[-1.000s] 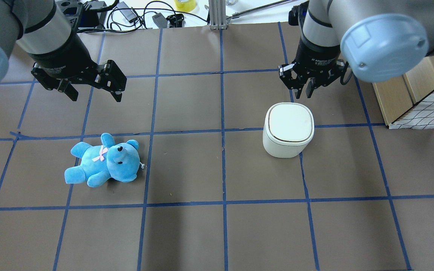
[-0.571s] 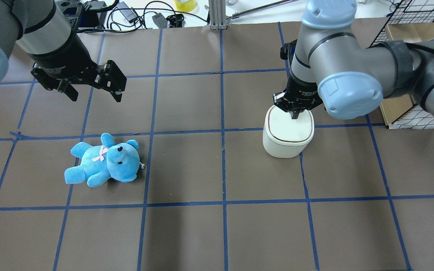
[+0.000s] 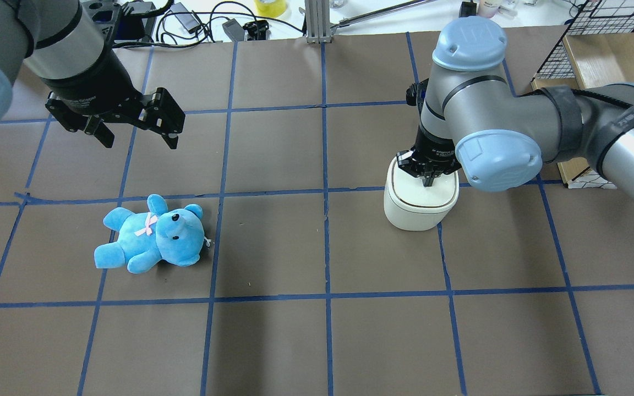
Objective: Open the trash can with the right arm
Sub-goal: 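Press the lid with the right gripper and lift away as it pops open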
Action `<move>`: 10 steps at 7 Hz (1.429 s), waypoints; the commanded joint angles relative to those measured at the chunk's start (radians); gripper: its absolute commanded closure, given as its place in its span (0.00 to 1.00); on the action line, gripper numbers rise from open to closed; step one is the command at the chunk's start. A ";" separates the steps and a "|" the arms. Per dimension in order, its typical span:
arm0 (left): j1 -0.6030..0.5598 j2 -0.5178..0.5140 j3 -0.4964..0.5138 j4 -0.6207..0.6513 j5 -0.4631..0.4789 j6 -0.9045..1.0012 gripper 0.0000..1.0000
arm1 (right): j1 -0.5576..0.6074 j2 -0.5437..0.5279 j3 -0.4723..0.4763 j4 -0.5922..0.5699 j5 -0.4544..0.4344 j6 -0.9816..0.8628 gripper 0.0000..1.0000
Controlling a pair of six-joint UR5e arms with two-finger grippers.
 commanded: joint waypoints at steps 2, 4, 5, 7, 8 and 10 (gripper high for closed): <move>0.000 0.000 0.000 0.000 0.000 0.001 0.00 | 0.002 -0.008 0.008 -0.019 -0.006 0.003 1.00; 0.000 0.000 0.000 0.000 0.000 0.001 0.00 | 0.002 -0.066 -0.082 -0.003 -0.021 -0.005 0.01; 0.000 0.000 0.000 0.000 0.000 0.000 0.00 | -0.001 -0.103 -0.133 0.058 -0.018 -0.006 0.00; 0.000 0.000 0.000 0.000 0.000 0.001 0.00 | -0.001 -0.154 -0.260 0.202 -0.007 -0.008 0.00; 0.000 0.000 0.000 0.000 0.000 0.001 0.00 | -0.004 -0.151 -0.344 0.299 -0.007 -0.015 0.00; 0.000 0.000 0.000 0.000 0.000 0.000 0.00 | 0.003 -0.148 -0.385 0.367 -0.010 -0.014 0.00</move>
